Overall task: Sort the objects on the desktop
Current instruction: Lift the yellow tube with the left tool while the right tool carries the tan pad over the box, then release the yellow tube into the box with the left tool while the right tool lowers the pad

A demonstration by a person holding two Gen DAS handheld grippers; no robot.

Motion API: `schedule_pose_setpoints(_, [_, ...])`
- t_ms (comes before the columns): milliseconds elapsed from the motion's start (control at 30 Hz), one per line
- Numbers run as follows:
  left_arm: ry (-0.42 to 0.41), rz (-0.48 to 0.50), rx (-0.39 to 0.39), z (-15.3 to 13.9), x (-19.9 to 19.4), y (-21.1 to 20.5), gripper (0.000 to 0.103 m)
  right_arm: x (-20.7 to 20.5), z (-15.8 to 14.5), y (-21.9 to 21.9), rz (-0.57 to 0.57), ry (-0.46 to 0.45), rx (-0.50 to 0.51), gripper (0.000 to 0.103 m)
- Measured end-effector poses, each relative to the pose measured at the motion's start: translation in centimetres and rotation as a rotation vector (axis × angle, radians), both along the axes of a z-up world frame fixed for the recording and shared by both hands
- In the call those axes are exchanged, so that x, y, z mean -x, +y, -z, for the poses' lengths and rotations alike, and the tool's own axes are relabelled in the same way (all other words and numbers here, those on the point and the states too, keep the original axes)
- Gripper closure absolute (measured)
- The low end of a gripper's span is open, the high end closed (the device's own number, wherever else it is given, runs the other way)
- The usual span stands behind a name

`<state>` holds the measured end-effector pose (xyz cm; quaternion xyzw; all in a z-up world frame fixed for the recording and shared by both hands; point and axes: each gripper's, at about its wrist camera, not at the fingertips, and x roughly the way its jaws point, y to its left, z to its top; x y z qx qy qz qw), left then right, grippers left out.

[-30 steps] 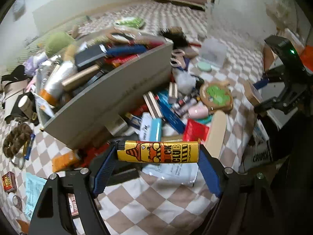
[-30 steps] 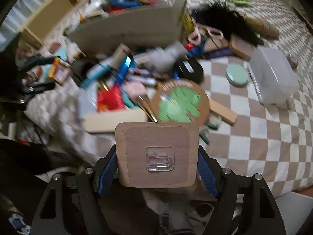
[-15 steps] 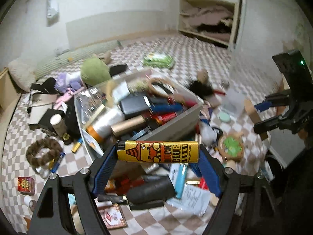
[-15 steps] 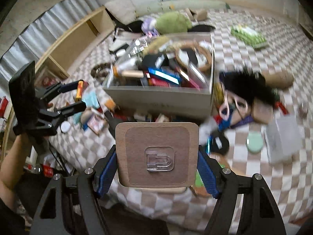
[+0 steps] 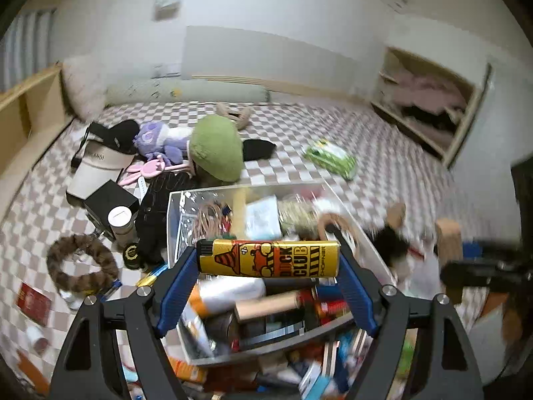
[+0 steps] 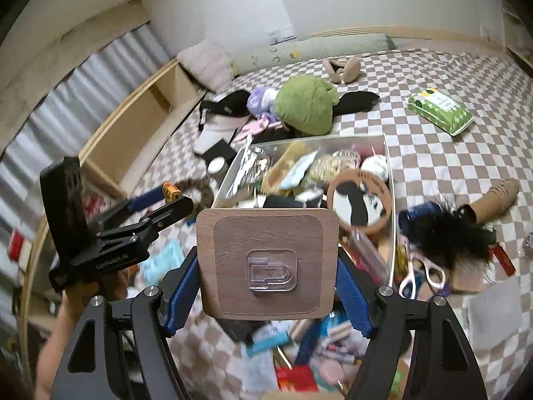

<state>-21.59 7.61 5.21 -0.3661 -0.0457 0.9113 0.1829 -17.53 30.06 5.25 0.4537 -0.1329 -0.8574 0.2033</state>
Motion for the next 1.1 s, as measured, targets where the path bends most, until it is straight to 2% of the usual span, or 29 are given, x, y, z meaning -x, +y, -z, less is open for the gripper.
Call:
schedule_pose_setpoints(200, [-0.092,-0.024,-0.036,2.4,5.6,0.4,0.022,4.3,1.6,1.2,0.090,-0.044,0.037,0.027])
schedule_pose_setpoints(300, [-0.148,-0.030,-0.010,4.3,7.6,1.3,0.022,6.4,2.9,1.6,0.121,-0.078,0.040,0.027])
schedule_pose_setpoints(500, [-0.238,-0.093,-0.017,7.1,10.8,1.0,0.022,9.2,4.7,1.1,0.127,-0.115,0.024,0.027])
schedule_pose_setpoints(767, [-0.267,-0.178,-0.077,7.6,13.0,-0.2,0.022,11.7,5.7,-0.6,0.129,-0.131,0.039,0.027])
schedule_pose_setpoints(1100, [-0.323,-0.254,-0.099,9.2,14.5,-1.1,0.022,13.7,6.4,-3.0,0.111,-0.123,0.005,0.027])
